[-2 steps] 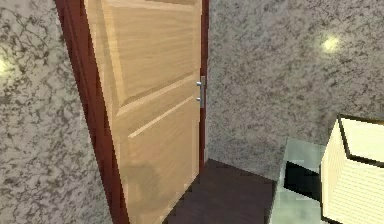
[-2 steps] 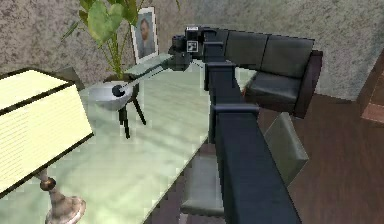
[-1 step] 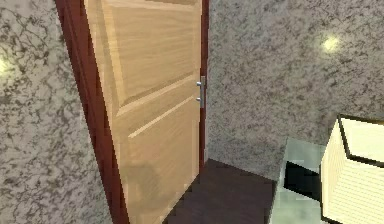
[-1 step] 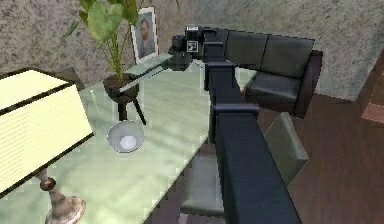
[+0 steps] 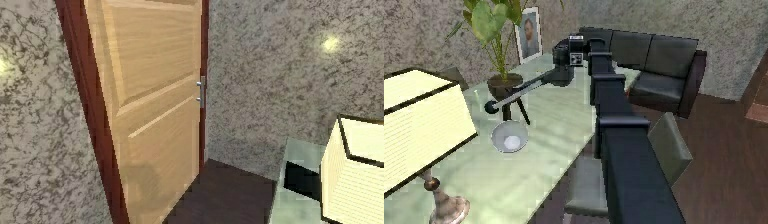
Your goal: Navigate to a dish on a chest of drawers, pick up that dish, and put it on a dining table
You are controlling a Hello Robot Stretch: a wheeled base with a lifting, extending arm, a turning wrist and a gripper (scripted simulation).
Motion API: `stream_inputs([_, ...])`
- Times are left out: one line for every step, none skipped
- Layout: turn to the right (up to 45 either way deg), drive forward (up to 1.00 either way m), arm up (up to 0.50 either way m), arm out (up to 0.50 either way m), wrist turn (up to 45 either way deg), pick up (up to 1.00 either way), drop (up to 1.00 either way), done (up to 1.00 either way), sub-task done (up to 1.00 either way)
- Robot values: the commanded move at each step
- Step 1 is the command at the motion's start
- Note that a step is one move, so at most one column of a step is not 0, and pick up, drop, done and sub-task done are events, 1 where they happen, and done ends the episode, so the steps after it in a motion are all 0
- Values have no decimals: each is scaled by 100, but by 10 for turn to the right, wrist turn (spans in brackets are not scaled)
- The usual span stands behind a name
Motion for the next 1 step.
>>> stream_inputs([0, 0, 0, 0, 0, 0, 0, 100, 0])
